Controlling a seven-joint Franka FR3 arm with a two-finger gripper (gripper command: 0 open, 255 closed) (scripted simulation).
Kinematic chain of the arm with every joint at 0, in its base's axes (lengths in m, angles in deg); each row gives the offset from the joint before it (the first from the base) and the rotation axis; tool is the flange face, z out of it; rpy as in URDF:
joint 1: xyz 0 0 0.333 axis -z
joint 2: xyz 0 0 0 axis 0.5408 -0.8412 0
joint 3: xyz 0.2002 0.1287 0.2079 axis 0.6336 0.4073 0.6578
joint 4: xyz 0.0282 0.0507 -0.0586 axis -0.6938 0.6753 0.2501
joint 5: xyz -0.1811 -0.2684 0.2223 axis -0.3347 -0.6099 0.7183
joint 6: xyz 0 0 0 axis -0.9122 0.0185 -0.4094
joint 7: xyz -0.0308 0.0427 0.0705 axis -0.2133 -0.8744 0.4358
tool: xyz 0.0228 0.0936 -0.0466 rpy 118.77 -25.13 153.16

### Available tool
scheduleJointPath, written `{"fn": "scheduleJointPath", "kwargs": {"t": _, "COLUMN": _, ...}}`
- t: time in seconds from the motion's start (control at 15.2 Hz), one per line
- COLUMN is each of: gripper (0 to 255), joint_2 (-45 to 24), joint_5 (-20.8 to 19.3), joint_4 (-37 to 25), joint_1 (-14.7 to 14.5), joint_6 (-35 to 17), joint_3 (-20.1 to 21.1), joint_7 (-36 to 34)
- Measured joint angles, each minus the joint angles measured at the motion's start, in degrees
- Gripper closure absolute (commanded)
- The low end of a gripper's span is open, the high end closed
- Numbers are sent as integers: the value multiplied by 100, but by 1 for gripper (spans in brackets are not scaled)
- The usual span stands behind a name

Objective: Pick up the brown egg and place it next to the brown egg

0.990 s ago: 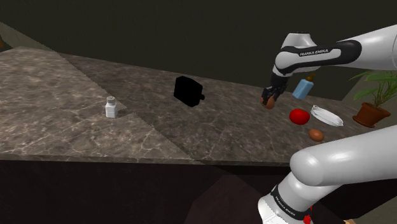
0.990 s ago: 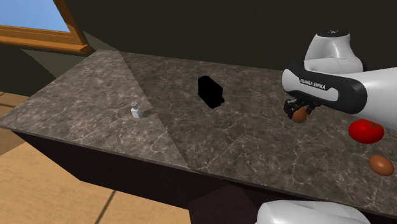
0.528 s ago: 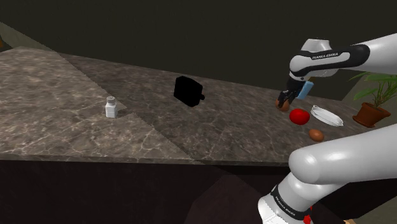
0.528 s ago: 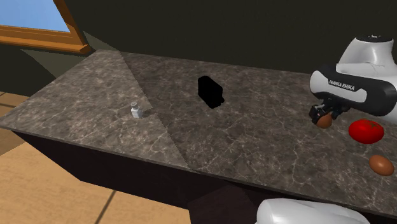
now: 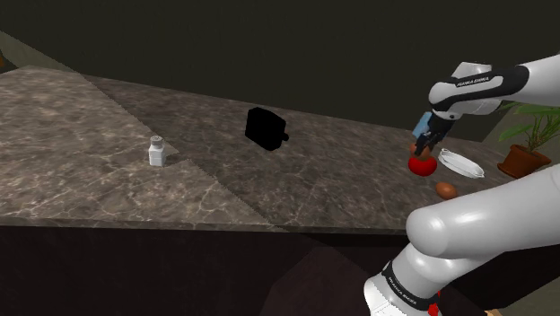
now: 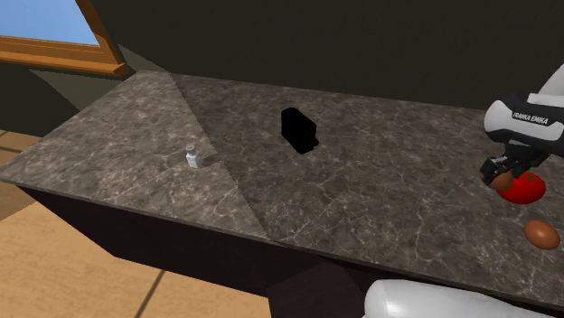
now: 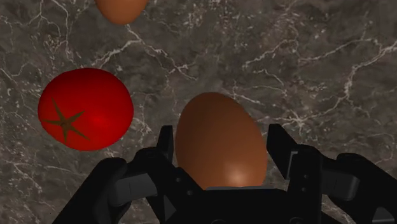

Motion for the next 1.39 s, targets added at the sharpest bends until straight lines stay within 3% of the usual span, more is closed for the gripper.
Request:
{"fn": "scheduleJointPath", "kwargs": {"t": 0.26, "gripper": 255, "joint_2": -316, "joint_5": 60, "joint_4": -159, "joint_1": 57, "joint_6": -255, "joint_3": -394, "joint_7": 456}}
{"fn": "scheduleJointPath", "kwargs": {"t": 1.39, "gripper": 255, "joint_2": -1135, "joint_5": 156, "joint_4": 554, "joint_1": 7, "joint_6": -1750, "joint_3": -766, "joint_7": 503}}
